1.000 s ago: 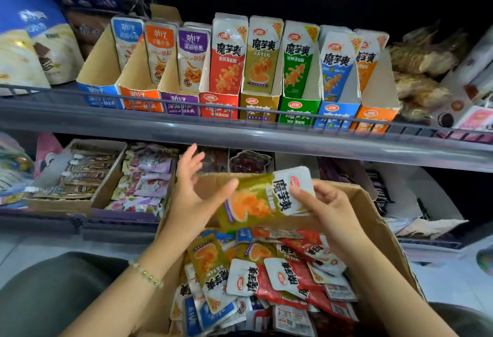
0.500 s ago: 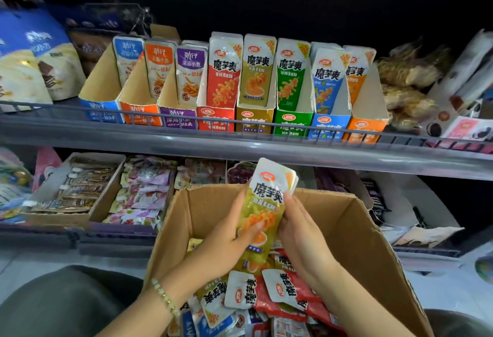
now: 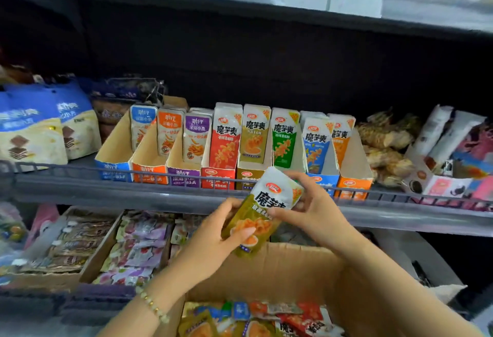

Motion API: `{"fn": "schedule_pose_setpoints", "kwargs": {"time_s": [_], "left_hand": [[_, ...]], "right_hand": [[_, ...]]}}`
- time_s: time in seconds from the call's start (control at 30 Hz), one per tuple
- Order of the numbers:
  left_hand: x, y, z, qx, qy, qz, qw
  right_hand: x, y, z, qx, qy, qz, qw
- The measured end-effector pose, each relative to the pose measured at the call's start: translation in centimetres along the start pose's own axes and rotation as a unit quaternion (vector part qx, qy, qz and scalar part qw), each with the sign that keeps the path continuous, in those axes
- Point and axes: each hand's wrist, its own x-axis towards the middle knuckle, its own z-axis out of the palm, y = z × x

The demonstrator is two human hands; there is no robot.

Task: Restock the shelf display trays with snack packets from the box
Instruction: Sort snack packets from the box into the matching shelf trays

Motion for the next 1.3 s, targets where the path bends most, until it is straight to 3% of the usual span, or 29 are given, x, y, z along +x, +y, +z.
{"fn": "schedule_pose_setpoints", "kwargs": {"time_s": [0.1, 0.27, 0.47, 0.57, 0.77, 0.97, 1.13, 1.3], "left_hand": [[2.5, 1.5, -1.1, 0.000, 0.011, 0.037, 0.999], [7.1, 3.4, -3.0, 0.029, 0.062, 0.096, 0.993], [10.8, 4.2, -5.7, 0.187, 0.094, 0.090, 0.974], [11.6, 3.4, -6.3, 0.294, 0.079, 0.082, 0.949], [12.4, 2.2, -6.1, 0.384, 0.003, 0.117, 0.916], [13.8, -0.1, -5.6, 0.322, -0.009, 0.110, 0.940], [14.3, -1.1, -5.7, 0.300, -0.019, 0.129, 0.945], [14.7, -1.3, -5.9, 0.285, -0.025, 0.135, 0.949]], "right_hand": [[2.3, -2.8, -1.4, -0.070, -0.016, -0.023, 0.997], [5.5, -6.4, -3.2, -0.095, -0.007, -0.061, 0.994], [10.2, -8.5, -5.4, -0.193, 0.079, -0.097, 0.973], [12.5, -7.7, -5.4, -0.242, 0.103, -0.080, 0.961], [16.1, -5.5, -3.9, -0.351, 0.084, -0.065, 0.931], [18.6, -2.8, -2.3, -0.455, 0.024, -0.002, 0.890], [19.7, -2.4, -1.7, -0.519, -0.001, -0.063, 0.853], [20.8, -1.8, -1.8, -0.522, 0.007, -0.078, 0.850]]}}
